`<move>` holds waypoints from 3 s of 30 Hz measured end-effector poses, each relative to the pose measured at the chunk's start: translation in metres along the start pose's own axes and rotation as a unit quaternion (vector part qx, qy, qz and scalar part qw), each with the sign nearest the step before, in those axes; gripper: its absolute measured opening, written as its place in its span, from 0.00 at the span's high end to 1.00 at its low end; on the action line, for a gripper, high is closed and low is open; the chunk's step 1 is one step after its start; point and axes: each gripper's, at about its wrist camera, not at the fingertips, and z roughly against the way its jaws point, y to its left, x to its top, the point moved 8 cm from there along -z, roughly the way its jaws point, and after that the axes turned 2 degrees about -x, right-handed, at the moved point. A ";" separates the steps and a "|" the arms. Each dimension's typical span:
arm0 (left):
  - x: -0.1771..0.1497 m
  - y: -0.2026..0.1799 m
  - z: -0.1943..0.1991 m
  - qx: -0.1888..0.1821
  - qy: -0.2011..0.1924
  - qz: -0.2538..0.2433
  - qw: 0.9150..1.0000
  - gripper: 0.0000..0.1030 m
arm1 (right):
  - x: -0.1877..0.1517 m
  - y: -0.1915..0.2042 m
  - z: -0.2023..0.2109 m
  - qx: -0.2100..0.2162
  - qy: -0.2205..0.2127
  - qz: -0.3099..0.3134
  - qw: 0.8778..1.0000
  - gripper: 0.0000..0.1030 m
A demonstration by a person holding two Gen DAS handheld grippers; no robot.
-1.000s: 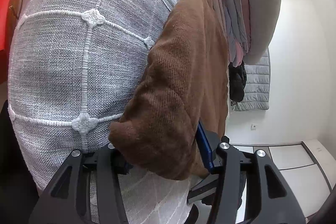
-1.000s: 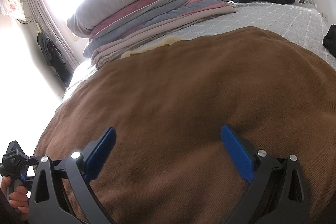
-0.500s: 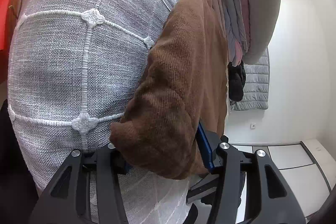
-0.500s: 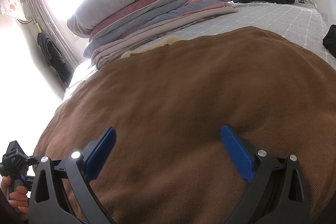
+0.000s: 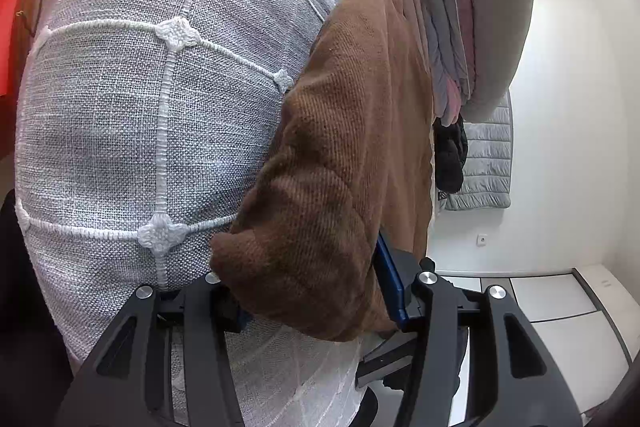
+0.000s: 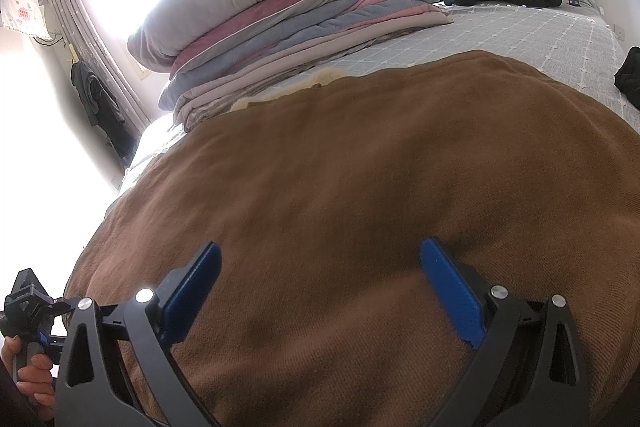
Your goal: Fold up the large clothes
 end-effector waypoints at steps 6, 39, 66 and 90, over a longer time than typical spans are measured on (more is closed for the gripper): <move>0.000 0.000 0.000 0.000 0.000 0.000 1.000 0.53 | 0.000 0.000 0.000 0.000 0.000 0.000 1.000 0.07; -0.002 0.007 0.014 -0.021 -0.006 0.021 1.000 0.52 | 0.000 0.001 0.000 -0.002 0.002 0.005 1.000 0.07; -0.013 -0.043 -0.006 0.145 -0.067 -0.149 0.976 0.41 | -0.006 0.036 -0.011 -0.064 0.054 0.120 0.989 0.07; -0.013 -0.036 -0.004 0.173 -0.071 -0.165 0.968 0.36 | 0.016 0.005 0.069 0.033 0.026 0.005 0.999 0.07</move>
